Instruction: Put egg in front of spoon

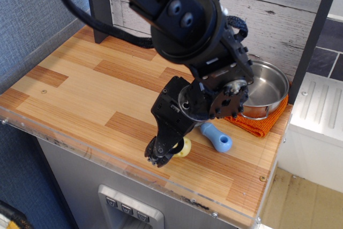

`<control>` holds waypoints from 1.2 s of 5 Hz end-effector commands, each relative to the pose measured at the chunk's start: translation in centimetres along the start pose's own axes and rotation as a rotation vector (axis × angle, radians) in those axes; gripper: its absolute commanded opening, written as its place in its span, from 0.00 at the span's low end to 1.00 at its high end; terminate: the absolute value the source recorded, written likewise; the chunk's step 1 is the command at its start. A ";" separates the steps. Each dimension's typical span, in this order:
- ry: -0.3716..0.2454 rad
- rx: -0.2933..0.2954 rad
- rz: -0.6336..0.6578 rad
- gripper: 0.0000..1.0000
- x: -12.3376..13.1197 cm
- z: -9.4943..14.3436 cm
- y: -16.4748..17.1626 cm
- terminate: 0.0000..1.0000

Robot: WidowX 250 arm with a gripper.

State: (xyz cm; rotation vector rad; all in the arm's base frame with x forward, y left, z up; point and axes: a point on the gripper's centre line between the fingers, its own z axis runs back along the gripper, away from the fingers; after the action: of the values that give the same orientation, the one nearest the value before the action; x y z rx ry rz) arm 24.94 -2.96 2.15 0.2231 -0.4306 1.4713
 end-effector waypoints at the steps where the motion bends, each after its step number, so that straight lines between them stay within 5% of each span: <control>1: -0.051 -0.017 0.045 1.00 2.2 4.0 1.2 0.00; 2: -0.111 0.025 0.068 1.00 3.5 6.6 1.4 0.00; 3: -0.107 -0.008 0.145 1.00 4.9 8.8 2.3 0.00; 6: -0.107 -0.008 0.145 1.00 4.9 8.8 2.3 0.00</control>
State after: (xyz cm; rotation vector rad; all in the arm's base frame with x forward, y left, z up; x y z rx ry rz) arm 23.33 -1.25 11.00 0.2943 -0.5378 1.6009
